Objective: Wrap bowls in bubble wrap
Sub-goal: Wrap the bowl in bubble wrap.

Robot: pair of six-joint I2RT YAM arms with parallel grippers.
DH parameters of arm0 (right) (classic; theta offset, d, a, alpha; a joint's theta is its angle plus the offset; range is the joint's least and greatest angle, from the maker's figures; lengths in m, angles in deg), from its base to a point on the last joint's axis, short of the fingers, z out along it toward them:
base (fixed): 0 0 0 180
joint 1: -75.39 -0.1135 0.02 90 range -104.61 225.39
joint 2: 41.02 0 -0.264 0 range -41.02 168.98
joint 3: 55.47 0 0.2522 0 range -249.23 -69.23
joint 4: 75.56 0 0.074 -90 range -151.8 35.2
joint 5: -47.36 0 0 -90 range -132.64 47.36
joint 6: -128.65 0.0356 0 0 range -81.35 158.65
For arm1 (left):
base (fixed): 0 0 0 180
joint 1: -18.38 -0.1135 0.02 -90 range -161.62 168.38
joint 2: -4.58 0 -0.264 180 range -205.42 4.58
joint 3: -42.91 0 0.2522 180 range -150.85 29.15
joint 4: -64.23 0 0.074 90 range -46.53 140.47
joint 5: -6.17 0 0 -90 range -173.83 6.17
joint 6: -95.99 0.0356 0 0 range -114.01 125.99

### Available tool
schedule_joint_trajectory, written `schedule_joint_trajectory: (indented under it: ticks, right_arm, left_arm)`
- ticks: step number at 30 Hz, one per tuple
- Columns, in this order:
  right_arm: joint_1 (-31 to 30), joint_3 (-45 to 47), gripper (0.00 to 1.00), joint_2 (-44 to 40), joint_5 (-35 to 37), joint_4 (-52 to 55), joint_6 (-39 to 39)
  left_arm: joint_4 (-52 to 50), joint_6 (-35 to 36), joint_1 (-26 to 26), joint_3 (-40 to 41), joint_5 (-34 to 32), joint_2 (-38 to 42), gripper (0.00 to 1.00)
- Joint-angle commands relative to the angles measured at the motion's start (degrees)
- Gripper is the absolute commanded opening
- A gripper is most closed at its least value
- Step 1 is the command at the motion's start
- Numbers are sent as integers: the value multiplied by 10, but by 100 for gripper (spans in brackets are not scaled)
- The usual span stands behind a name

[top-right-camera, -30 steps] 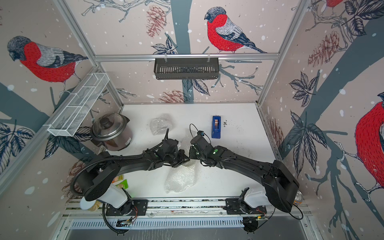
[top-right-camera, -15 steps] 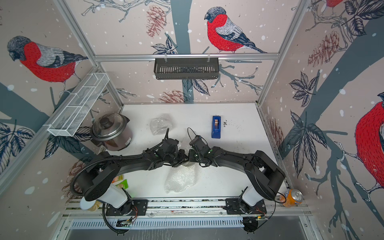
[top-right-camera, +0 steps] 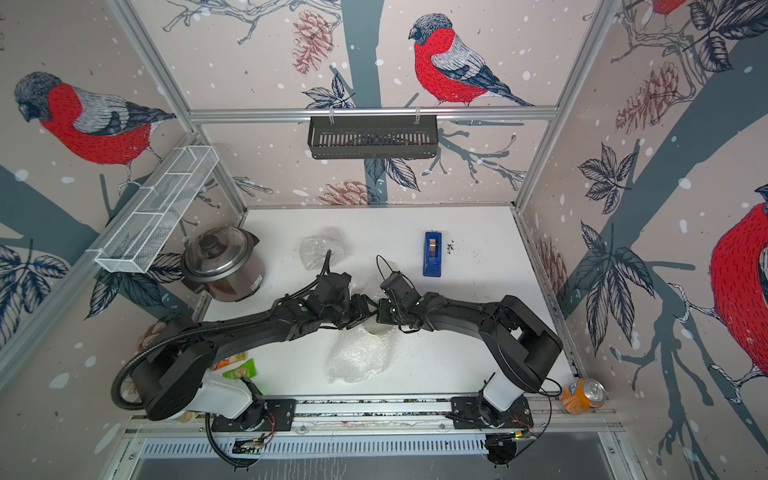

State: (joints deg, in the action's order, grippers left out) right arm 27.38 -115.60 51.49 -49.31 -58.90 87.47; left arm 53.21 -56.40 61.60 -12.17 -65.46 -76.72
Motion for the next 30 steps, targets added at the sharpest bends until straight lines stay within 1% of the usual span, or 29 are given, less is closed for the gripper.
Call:
schedule_joint_trajectory:
  ticks: [1, 6, 8, 10, 12, 14, 15, 16, 19, 20, 22, 24, 27, 30]
  right_arm:
    - [-2, -1, 6, 5, -3, 17, -9]
    - [-6, -2, 6, -4, 0, 18, -7]
    - [-8, -7, 6, -5, 4, 25, -7]
    - [-15, -17, 6, -9, 17, 37, -7]
    - [-24, -27, 12, -22, 33, 45, -5]
    - [-30, -36, 18, -37, 47, 53, 2]
    - [-32, -40, 19, -45, 52, 56, 4]
    - [-33, -43, 21, -51, 56, 58, 6]
    - [-33, -51, 23, -59, 61, 65, 9]
    - [-33, -56, 23, -58, 62, 69, 9]
    - [-33, -59, 22, -53, 63, 73, 11]
    - [-33, -60, 20, -50, 67, 79, 14]
    - [-34, -56, 19, -54, 67, 78, 21]
    - [-34, -52, 19, -69, 72, 81, 26]
  left_arm:
    - [-34, 26, -20, -4, 2, 22, 62]
    - [-63, 56, -93, 17, 6, 47, 62]
    - [-58, 68, -108, 21, 16, 50, 62]
    - [-52, 76, -110, 18, 25, 44, 60]
    - [-38, 75, -110, 20, 44, 34, 58]
    - [-33, 72, -110, 25, 47, 31, 55]
    - [-25, 69, -110, 34, 46, 35, 51]
    - [-16, 65, -110, 41, 46, 40, 44]
    - [0, 57, -109, 53, 45, 54, 13]
    - [3, 58, -110, 53, 45, 56, 8]
    - [7, 62, -110, 51, 44, 55, 5]
    - [13, 66, -110, 48, 46, 48, 0]
    - [29, 67, -108, 50, 56, 45, 0]
    - [50, 61, -96, 54, 54, 64, 0]
